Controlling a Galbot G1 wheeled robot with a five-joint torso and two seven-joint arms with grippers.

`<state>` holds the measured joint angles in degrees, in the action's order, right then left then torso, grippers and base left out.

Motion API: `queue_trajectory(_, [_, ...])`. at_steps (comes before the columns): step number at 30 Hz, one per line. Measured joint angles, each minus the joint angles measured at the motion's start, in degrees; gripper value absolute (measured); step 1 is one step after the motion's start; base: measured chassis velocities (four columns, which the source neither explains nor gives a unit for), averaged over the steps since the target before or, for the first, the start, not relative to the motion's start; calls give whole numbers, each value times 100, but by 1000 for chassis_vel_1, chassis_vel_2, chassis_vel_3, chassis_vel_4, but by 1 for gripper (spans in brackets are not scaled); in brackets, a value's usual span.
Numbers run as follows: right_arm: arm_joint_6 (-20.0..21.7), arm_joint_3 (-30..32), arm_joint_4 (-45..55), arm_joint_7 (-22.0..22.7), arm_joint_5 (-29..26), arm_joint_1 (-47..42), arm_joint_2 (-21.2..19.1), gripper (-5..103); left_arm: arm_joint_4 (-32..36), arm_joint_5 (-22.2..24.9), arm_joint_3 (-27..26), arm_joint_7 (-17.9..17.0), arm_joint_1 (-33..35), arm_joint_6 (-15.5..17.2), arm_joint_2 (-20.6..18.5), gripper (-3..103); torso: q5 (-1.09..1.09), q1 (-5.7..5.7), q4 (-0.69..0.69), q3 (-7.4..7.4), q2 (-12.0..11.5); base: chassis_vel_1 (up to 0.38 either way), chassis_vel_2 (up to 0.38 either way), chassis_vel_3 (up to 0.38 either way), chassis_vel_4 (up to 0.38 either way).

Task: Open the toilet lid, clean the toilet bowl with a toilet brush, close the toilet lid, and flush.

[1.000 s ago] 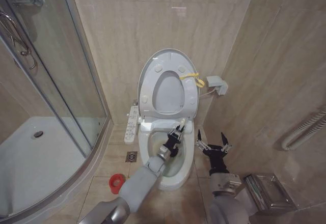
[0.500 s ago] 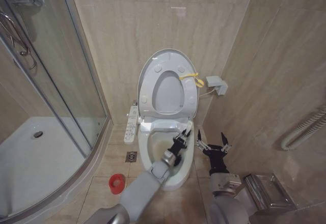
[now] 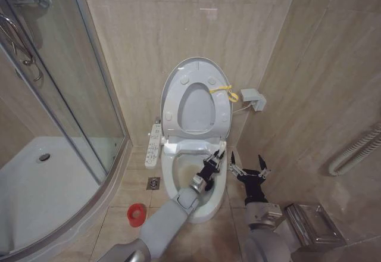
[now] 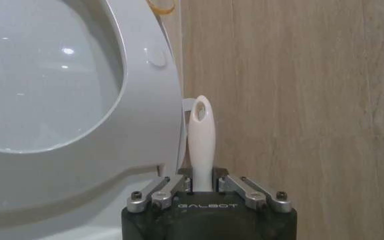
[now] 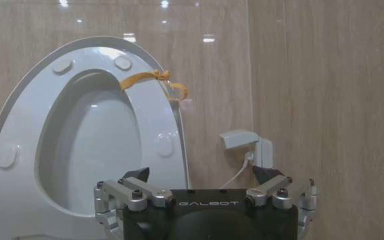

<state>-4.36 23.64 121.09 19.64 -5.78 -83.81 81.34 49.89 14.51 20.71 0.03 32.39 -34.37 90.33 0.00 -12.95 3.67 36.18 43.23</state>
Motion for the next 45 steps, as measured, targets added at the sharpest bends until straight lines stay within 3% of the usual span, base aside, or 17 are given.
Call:
queue_trajectory(8, [0, 0, 0, 0, 0, 0, 0, 100, 247, 4, 23, 0, -24, -16, -14, 19, 0, 0, 1, 0, 0, -16, 11, 11, -21])
queue_trajectory(24, [0, 0, 0, 0, 0, -1, 0, 100, 144, -38, 37, 10, 52, -46, 0, 19, 0, 0, 1, 0, 0, -16, 10, 12, -16])
queue_trajectory(30, [0, 0, 0, 0, 0, 0, 0, 100, -71, -280, 8, 10, 165, -128, 102, 19, 1, 0, 0, 0, 0, 0, 0, 0, 0])
queue_trajectory(42, [0, 0, 0, 0, 0, 0, 0, 100, 83, -279, -219, 6, 44, -192, -17, 19, -1, 0, 3, 0, 0, 0, 0, 0, 0])
queue_trajectory(45, [0, 0, 0, 0, 0, -1, 0, 100, 168, -276, -256, -5, 152, -215, -259, 19, -1, 0, 2, 0, 0, 0, 0, 0, 0])
